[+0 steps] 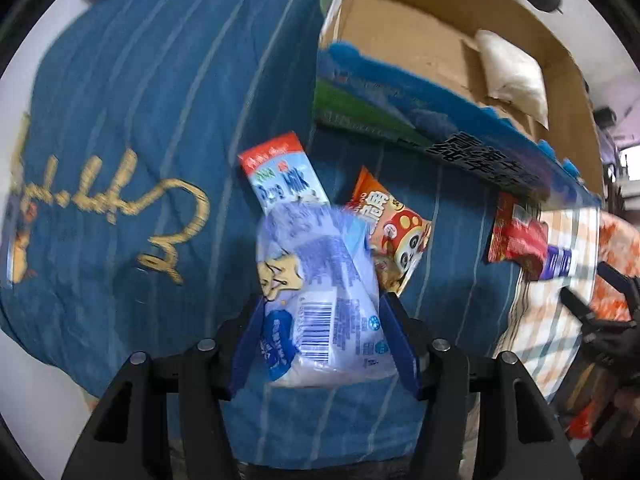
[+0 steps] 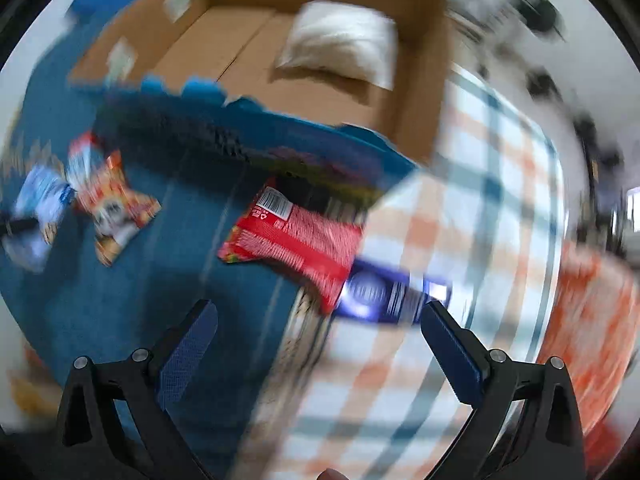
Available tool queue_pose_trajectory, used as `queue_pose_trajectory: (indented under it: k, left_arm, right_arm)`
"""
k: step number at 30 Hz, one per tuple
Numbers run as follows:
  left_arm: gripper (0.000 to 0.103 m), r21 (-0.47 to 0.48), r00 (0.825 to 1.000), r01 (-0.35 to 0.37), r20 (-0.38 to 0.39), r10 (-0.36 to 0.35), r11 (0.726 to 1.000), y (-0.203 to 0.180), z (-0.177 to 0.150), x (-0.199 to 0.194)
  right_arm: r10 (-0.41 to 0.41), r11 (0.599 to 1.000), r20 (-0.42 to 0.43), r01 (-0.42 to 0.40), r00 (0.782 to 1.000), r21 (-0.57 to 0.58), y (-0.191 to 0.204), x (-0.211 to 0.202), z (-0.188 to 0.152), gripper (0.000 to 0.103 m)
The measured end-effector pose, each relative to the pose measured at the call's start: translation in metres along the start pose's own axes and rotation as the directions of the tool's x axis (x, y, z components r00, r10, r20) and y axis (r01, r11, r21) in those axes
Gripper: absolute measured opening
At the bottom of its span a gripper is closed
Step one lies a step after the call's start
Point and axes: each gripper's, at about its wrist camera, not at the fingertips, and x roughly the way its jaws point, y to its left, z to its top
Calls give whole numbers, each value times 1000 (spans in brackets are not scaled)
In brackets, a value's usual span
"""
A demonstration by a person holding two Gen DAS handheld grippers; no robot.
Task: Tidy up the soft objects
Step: 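Carry the blue-white pouch back over the bed with the left tool, then grasp the red snack bag with the right tool while the left holds the pouch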
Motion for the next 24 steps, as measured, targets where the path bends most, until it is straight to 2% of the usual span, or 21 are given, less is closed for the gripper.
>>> queue_pose_trajectory:
  k: [4,7,10,11,12,13,16,17,18,21,22,23,24]
  left_arm:
    - [56,-70,998,52,-40,-54,996,-4,10,25]
    - [56,-96,996,37,-72,-44,995,-6,20,44]
    - [56,-110,996,14,-86,-23,994,-8,25,54]
    - [56,-115,996,10,-87,-20,993,-8,26,56]
    - [56,-121,996,7,-91,-18,993,-9,26,57]
    - [56,-126,996,8,-92,-19,992,-8,27,58]
    - [56,-137,995,2,-98,-15,991,-10,24,58]
    - [56,-139,995,0,-101,-14,990,-9,23,57]
    - [56,-140,995,0,-97,-14,990,-10,22,56]
    - [56,-155,993,-9,-120,-10,988,-4,15,50]
    - [56,-160,993,-7,-118,-12,987,-2,11,48]
    - [56,-164,993,-7,-117,-12,986,-1,8,47]
    - [56,-166,994,-9,-113,-10,986,1,5,44]
  right_arm:
    - [-30,987,-49,22,998,-158,8,37,17,103]
    - [-28,974,-78,10,997,-228,10,62,24,103]
    - [-14,969,-93,-9,996,-246,8,78,27,102]
    - [0,968,-100,-26,995,-251,7,84,28,95]
    - [4,968,-112,-32,994,-251,7,88,28,78]
    - [-14,969,-124,-18,992,-247,6,93,28,69]
    - [30,980,-125,-54,992,-192,1,93,25,62]
    - [73,984,-141,-95,987,-152,-2,92,22,52]
    - [115,984,-159,-134,981,-115,-4,91,19,46]
    - [253,967,-210,-252,944,29,-6,87,10,45]
    - [328,945,-222,-319,918,76,-8,86,8,46]
    - [410,912,-238,-388,881,135,-13,86,7,48]
    - [467,882,-228,-434,854,182,-19,83,7,56]
